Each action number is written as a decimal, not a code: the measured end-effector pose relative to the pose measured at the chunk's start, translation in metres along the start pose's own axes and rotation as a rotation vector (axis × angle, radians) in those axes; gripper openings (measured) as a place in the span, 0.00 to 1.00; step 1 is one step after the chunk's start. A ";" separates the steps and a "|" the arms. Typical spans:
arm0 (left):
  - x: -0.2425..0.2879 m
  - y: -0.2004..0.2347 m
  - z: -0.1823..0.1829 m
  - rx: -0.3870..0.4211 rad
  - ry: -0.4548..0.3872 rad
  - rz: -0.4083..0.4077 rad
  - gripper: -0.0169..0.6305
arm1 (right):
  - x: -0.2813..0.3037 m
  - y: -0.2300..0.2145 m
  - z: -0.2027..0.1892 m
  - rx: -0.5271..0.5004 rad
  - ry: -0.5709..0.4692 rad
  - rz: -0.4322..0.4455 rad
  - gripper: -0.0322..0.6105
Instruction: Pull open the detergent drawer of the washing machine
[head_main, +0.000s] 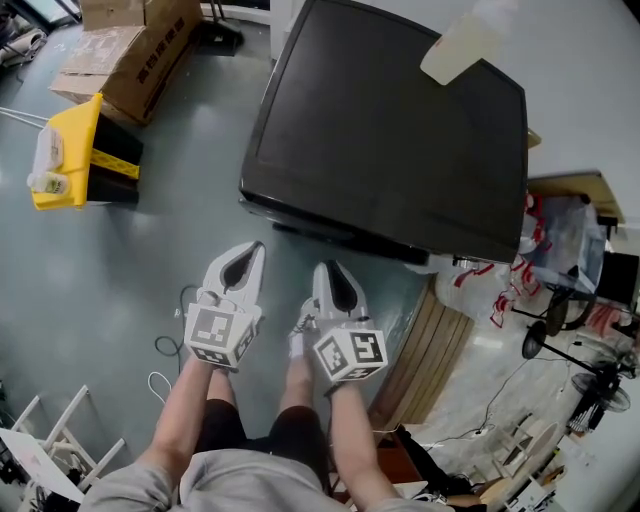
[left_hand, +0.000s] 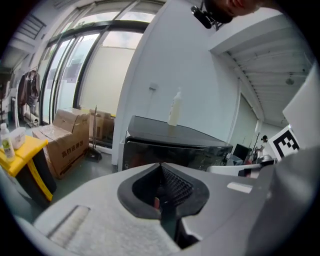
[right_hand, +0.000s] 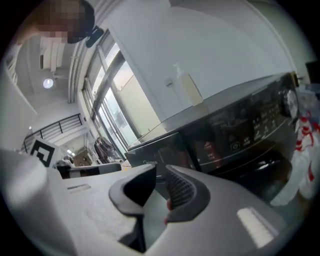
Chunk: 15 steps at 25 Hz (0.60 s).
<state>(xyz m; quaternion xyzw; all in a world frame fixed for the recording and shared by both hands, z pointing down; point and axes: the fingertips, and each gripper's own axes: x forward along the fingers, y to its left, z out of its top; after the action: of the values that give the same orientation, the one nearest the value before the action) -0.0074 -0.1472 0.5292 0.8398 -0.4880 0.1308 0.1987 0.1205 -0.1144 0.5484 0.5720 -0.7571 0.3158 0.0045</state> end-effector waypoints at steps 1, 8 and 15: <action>0.003 0.001 -0.003 -0.024 0.002 -0.008 0.05 | 0.002 -0.001 -0.003 0.044 -0.006 0.019 0.14; 0.020 -0.006 -0.012 -0.354 -0.082 -0.227 0.37 | 0.015 -0.003 -0.009 0.454 -0.108 0.220 0.39; 0.034 0.010 -0.029 -0.708 -0.151 -0.383 0.56 | 0.026 -0.010 -0.014 0.698 -0.226 0.391 0.57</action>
<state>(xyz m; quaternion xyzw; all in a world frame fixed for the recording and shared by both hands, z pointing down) -0.0001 -0.1642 0.5707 0.8024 -0.3507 -0.1469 0.4600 0.1149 -0.1313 0.5738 0.4157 -0.6946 0.4838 -0.3329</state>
